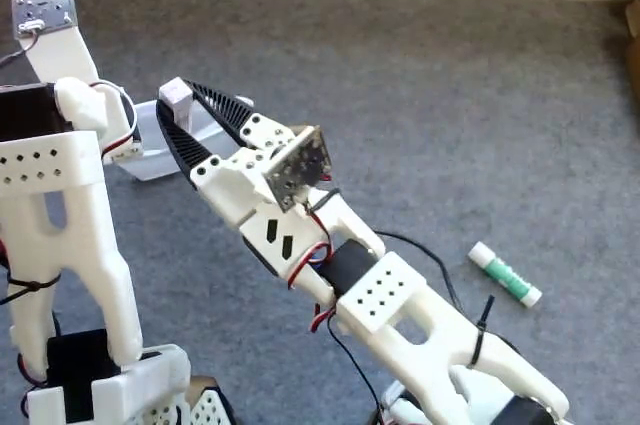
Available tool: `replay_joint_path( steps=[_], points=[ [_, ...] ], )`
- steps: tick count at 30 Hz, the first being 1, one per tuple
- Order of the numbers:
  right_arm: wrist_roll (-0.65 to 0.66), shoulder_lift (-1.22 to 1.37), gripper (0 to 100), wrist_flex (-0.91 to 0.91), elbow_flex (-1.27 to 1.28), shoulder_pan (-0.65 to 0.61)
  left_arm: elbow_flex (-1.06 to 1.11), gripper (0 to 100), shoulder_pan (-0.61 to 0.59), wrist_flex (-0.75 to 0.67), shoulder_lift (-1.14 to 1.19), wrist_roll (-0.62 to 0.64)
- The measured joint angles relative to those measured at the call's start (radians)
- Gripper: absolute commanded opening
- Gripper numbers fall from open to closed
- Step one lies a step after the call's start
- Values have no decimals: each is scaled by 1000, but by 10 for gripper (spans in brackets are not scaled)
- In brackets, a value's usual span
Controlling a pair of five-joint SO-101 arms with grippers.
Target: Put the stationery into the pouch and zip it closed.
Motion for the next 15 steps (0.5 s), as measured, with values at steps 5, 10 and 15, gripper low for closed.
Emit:
replay_joint_path(
  steps=[5,10,15],
  points=[
    [6,41,5,0,0,0,0,7,0,0,0,0],
    [6,80,5,-2,0,0,0,7,0,0,0,0],
    [6,87,5,-2,0,0,0,7,0,0,0,0]
  ],
)
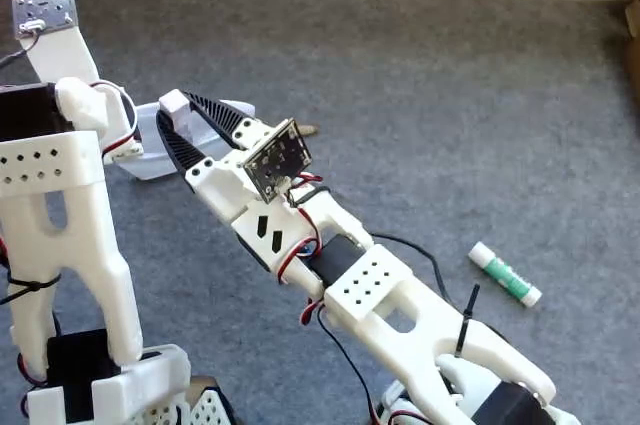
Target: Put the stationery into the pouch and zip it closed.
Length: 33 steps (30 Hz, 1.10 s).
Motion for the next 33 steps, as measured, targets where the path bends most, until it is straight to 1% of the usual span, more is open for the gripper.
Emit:
replay_joint_path(
  steps=[8,11,14,18,26,28,33],
  points=[
    [0,0,13,0,0,0,0,7,0,0,0,0],
    [0,0,73,15,0,0,0,7,0,0,0,0],
    [0,0,118,81,-2,0,0,7,0,0,0,0],
    [2,-5,118,133,-3,-5,2,7,0,0,2,0],
    [2,-71,118,167,-2,-6,2,7,3,0,2,0],
    [2,-121,118,218,0,-3,2,7,0,0,2,0],
    [2,-267,118,465,-2,21,2,7,-41,0,2,0]
  ],
)
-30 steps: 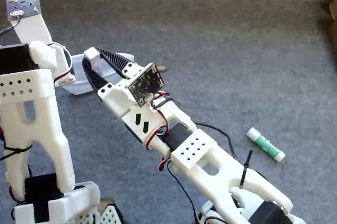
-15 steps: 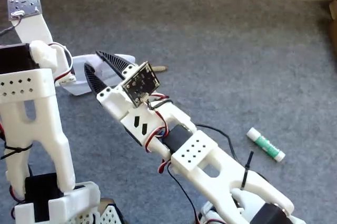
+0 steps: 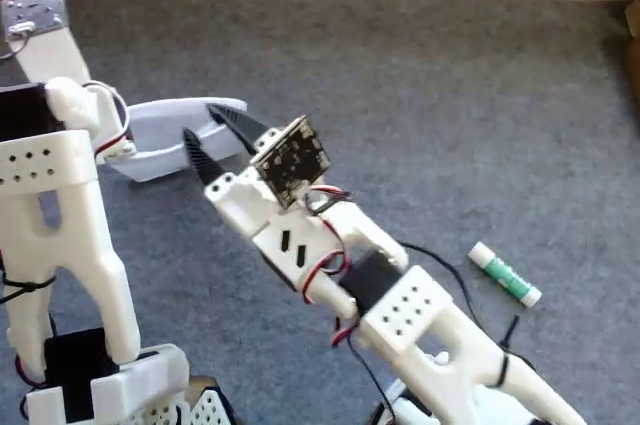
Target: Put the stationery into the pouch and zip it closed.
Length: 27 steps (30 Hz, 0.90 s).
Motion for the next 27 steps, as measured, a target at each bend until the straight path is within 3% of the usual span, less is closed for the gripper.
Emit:
replay_joint_path(
  steps=[5,12,27],
  points=[
    [-14,-66,118,239,-40,92,0,7,-77,0,0,0],
    [-181,-11,119,442,-143,226,0,7,-160,0,0,0],
    [-628,601,123,761,-606,282,0,6,-203,0,0,0]
  ],
)
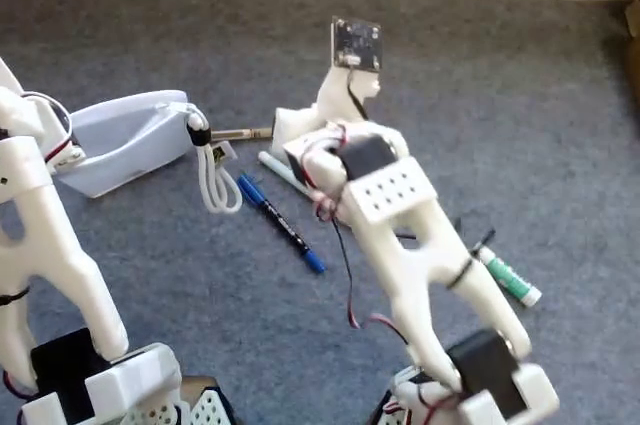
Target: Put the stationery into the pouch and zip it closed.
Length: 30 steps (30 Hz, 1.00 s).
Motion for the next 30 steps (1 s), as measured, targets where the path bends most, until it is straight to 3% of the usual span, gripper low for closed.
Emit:
replay_joint_path(
  steps=[13,30],
  points=[
    [-256,420,124,110,-407,28,25,7,0,0,-3,0],
    [-285,893,124,117,-806,28,25,7,0,0,-3,0]
  ],
)
